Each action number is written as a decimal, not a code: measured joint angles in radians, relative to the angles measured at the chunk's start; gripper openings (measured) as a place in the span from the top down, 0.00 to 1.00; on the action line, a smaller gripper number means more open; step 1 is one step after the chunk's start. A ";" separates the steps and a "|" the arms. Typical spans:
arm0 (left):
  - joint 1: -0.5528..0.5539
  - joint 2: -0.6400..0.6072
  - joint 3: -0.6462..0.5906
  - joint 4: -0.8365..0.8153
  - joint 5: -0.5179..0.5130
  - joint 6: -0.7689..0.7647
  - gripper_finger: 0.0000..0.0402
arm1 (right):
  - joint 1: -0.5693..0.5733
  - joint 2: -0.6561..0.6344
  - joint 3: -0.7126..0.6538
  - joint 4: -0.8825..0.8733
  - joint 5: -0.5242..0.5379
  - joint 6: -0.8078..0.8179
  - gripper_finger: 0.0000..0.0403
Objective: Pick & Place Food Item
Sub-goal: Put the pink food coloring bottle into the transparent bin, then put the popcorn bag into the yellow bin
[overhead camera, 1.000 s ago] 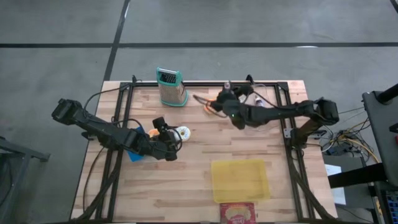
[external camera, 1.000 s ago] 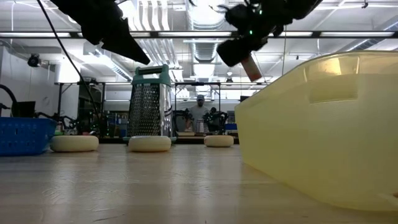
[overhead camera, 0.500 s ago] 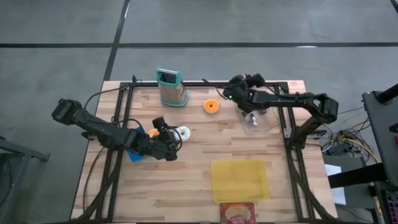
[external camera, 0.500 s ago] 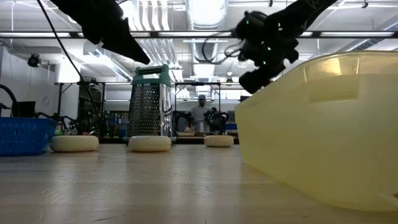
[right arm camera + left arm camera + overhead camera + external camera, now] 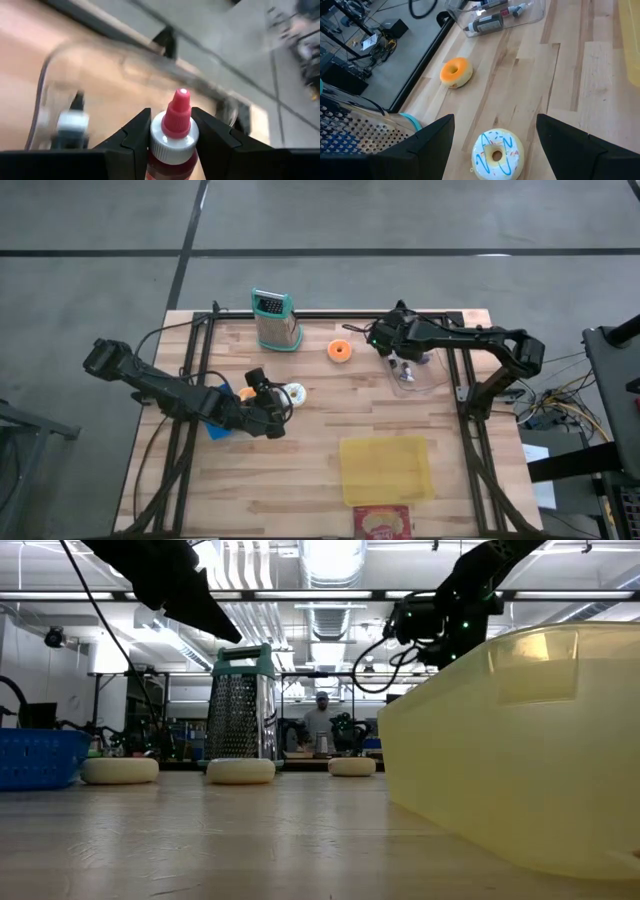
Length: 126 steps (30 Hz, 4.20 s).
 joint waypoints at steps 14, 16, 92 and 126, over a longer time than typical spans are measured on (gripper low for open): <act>0.000 0.000 0.000 0.000 0.000 -0.009 0.29 | -0.109 -0.006 0.000 -0.036 -0.278 -0.064 0.67; 0.000 0.000 0.000 0.000 0.000 -0.019 0.29 | -0.154 -0.006 0.000 -0.038 -0.333 -0.065 0.68; 0.000 0.000 0.000 0.000 0.000 -0.023 0.29 | -0.338 0.110 -0.047 0.063 -0.681 -0.169 0.48; 0.000 0.000 0.000 0.000 0.000 -0.026 0.29 | -0.335 -0.072 -0.032 0.046 -0.679 -0.112 0.44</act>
